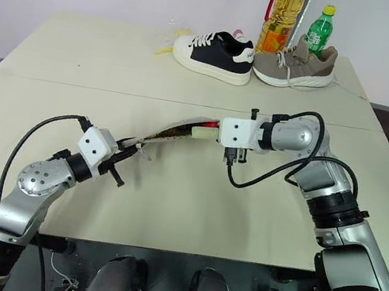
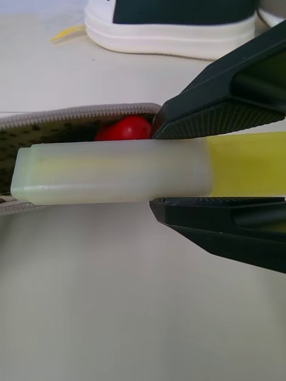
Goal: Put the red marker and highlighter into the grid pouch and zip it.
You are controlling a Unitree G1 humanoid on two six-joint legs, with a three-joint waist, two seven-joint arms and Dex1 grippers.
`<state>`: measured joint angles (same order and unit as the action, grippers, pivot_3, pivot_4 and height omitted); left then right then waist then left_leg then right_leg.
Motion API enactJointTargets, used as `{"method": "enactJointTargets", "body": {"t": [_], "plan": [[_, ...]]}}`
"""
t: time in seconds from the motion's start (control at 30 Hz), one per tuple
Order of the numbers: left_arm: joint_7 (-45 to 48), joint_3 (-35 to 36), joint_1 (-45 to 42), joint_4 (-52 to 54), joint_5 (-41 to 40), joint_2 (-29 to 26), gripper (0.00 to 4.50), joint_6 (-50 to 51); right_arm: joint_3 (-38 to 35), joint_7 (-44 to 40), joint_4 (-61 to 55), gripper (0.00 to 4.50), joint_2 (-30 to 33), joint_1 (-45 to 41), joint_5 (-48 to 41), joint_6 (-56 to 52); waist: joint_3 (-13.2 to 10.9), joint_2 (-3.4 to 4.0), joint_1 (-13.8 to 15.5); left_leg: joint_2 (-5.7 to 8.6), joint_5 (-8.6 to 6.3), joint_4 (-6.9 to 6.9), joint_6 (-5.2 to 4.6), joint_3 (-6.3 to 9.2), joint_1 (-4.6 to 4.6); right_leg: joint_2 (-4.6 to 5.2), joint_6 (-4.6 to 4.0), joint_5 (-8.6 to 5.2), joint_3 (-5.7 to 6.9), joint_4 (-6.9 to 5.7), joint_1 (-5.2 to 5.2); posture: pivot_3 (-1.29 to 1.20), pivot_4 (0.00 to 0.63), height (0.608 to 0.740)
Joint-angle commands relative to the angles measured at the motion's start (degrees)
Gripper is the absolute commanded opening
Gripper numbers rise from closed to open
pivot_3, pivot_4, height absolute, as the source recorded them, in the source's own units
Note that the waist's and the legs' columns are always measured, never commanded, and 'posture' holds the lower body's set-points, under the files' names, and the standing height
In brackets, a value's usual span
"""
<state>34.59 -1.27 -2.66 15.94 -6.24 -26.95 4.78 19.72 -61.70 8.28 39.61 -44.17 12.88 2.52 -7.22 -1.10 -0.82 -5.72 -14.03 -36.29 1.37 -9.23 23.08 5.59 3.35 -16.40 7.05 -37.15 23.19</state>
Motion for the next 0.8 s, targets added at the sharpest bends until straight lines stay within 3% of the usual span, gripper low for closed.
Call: {"method": "enactJointTargets", "body": {"t": [0.03, 0.57, 0.8], "plan": [[0.3, -0.79, -0.08, 3.36, -0.36, -0.05, 0.0, -0.16, 0.81, 1.19, -1.22, 0.82, -1.19, -2.31, 1.99, 1.99, 0.0, 0.0, 0.0, 0.0, 0.0, 0.0, 0.0, 0.0, 0.0, 0.0, 0.0, 0.0, 0.0, 0.0, 0.0, 0.0, 0.15, 0.705], [1.51, -3.73, -1.0, 4.66, 0.53, -0.23, 0.0, 1.29, 5.3, 1.24, -10.65, 0.82, -7.54, -2.56, 6.63, 0.13, 0.0, 0.0, 0.01, 0.0, 0.0, -0.02, 0.0, 0.01, 0.0, 0.0, 0.0, 0.0, 0.0, -0.02, 0.0, 0.0, 0.15, 0.705], [1.6, -3.09, -0.48, 4.68, 0.08, -0.09, 0.0, 1.71, 3.64, 1.52, -9.4, 4.32, -7.37, -3.02, 5.89, 0.86, 0.0, -0.01, 0.03, 0.0, 0.0, -0.03, 0.0, 0.0, 0.0, 0.0, 0.0, 0.0, 0.0, -0.02, -0.01, 0.0, 0.15, 0.705]]}}
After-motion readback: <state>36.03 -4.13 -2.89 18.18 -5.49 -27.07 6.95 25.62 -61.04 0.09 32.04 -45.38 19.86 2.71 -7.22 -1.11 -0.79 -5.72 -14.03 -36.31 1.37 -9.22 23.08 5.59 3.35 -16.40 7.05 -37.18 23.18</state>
